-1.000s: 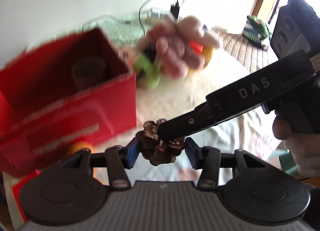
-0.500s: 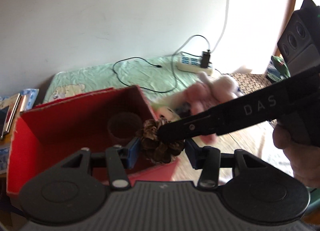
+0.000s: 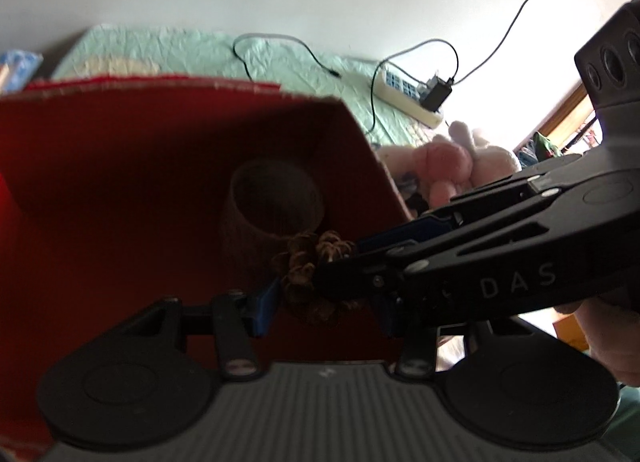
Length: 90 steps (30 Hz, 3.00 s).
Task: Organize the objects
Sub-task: 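Lower the pine cone into the red box and open the right tool, then move the right tool to the orange wooden gourd-shaped toy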
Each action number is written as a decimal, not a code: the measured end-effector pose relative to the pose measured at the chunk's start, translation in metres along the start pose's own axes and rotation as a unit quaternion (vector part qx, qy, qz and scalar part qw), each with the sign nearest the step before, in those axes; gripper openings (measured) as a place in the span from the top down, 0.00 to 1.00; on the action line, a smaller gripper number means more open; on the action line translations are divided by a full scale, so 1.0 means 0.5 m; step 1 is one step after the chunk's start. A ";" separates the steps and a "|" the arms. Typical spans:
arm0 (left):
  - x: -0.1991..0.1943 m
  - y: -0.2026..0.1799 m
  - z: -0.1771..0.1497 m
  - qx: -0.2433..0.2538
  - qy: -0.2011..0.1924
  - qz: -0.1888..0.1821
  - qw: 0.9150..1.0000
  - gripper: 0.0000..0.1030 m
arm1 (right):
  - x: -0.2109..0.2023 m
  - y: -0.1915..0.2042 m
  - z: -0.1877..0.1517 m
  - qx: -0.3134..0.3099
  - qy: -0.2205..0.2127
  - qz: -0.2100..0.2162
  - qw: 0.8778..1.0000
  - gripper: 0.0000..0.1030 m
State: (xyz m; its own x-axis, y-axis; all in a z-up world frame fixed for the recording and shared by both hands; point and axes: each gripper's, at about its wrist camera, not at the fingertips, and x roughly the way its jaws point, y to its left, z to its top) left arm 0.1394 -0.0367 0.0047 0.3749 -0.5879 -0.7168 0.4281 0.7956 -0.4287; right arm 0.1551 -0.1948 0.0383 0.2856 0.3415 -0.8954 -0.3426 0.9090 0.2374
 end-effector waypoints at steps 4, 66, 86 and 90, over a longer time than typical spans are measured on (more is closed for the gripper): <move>0.023 0.001 -0.003 0.011 0.025 -0.022 0.999 0.53 | 0.012 0.011 -0.003 -0.010 0.011 -0.036 0.999 0.68; -0.208 -0.098 -0.138 0.039 -0.044 0.340 0.938 0.26 | -0.117 0.078 -0.242 0.104 -0.259 0.015 0.960 0.51; -0.177 -0.110 -0.211 0.029 0.001 0.349 0.937 0.16 | -0.070 0.078 -0.338 0.199 -0.233 -0.022 0.952 0.48; -0.171 -0.109 -0.214 0.031 0.005 0.348 0.937 0.16 | -0.064 0.078 -0.338 0.200 -0.224 -0.014 0.954 0.50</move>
State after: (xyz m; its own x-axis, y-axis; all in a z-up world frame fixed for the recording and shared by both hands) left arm -0.0041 -0.0139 0.0304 0.5727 0.0728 -0.8165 0.1292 0.9756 0.1776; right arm -0.0188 -0.2104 0.0126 0.6739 0.3021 -0.6742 0.0138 0.9073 0.4203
